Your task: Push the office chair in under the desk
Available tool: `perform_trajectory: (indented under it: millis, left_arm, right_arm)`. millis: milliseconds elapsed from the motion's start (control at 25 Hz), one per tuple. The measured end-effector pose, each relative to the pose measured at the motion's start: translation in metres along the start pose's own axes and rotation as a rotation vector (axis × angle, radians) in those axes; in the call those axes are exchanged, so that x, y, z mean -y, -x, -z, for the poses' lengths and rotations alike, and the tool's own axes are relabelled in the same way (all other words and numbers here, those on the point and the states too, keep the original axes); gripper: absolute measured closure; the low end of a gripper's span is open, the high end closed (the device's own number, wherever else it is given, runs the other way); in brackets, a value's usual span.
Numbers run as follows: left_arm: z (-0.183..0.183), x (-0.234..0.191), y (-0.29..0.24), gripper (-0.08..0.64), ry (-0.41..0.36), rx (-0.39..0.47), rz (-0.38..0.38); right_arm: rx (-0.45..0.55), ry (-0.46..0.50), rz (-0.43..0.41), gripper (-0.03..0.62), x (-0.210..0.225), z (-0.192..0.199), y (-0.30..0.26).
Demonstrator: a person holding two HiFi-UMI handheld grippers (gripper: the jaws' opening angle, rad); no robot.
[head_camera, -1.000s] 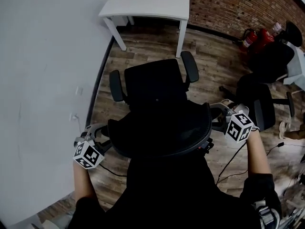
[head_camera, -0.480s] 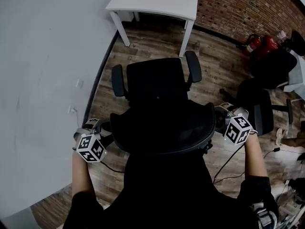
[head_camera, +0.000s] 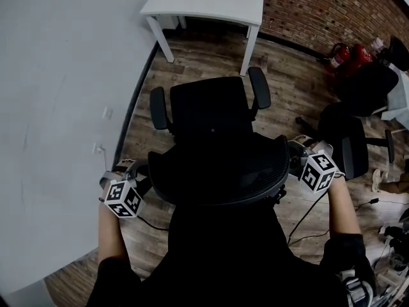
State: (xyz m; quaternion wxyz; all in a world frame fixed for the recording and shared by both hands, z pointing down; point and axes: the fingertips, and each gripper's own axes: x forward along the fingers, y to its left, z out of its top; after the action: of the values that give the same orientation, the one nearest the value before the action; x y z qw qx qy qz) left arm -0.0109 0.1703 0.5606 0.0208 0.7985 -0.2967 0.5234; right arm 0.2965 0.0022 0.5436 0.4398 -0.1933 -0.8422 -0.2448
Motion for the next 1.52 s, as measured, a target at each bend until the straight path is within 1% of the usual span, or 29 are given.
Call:
perform_trajectory:
  millis: [200,360,520,720,1120,1200,1360,1520]
  left_arm:
    - [0.0,0.0,-0.002,0.394,-0.008,-0.003,-0.002]
    - [0.002,0.0,-0.002,0.396,-0.012,0.001,-0.002]
    - [0.004,0.001,-0.003,0.403,-0.039,-0.001,0.006]
    - [0.005,0.0,-0.005,0.405,-0.053,0.005,0.012]
    - [0.006,-0.007,-0.002,0.405,-0.052,0.015,0.019]
    - [0.003,-0.008,-0.002,0.405,-0.046,0.013,0.021]
    - [0.008,-0.008,-0.005,0.405,-0.064,0.013,0.022]
    - [0.011,-0.013,-0.007,0.407,-0.061,0.001,0.006]
  right_arm:
    - [0.0,0.006,0.005,0.433,0.001,0.001,-0.002]
    - [0.003,0.006,-0.004,0.437,0.001,-0.001,-0.003]
    - [0.006,0.015,-0.008,0.443,0.001,-0.001,-0.003]
    - [0.009,0.015,-0.021,0.448,0.002,-0.001,-0.004]
    - [0.027,0.007,-0.027,0.451,0.006,-0.004,-0.006]
    - [0.025,0.013,-0.025,0.453,0.006,-0.003,-0.006]
    - [0.029,0.014,-0.013,0.453,0.008,-0.003,-0.008]
    - [0.028,0.017,0.006,0.456,0.013,-0.003,-0.011]
